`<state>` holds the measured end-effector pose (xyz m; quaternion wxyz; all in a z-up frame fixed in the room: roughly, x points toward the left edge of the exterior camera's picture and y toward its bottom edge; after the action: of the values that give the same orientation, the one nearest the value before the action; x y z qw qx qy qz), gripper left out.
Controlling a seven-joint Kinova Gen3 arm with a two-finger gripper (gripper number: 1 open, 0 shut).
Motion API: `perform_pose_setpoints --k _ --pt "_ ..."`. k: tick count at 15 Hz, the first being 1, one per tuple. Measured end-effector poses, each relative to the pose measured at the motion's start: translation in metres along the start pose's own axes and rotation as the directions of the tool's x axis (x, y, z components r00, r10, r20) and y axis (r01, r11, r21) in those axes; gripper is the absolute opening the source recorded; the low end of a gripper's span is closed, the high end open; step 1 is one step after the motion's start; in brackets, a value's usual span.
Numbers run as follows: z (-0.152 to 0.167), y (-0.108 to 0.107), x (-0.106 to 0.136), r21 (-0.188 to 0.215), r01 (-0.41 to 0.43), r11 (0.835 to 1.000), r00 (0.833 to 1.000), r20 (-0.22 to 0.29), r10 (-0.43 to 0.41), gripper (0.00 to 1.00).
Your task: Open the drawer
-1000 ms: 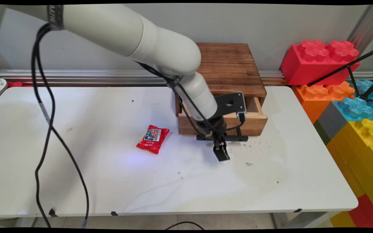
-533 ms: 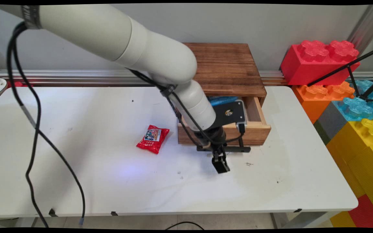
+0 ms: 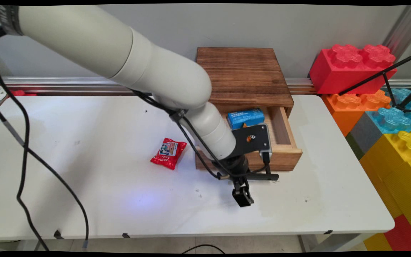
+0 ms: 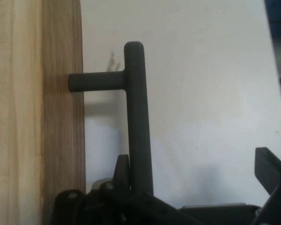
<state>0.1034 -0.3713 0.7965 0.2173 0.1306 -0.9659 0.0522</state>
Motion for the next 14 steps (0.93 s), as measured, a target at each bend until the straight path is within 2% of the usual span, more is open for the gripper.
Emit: perform_pose_setpoints --k 14 --pt "0.012 0.046 0.001 -0.013 0.028 1.000 0.999 -0.026 -0.028 1.00"
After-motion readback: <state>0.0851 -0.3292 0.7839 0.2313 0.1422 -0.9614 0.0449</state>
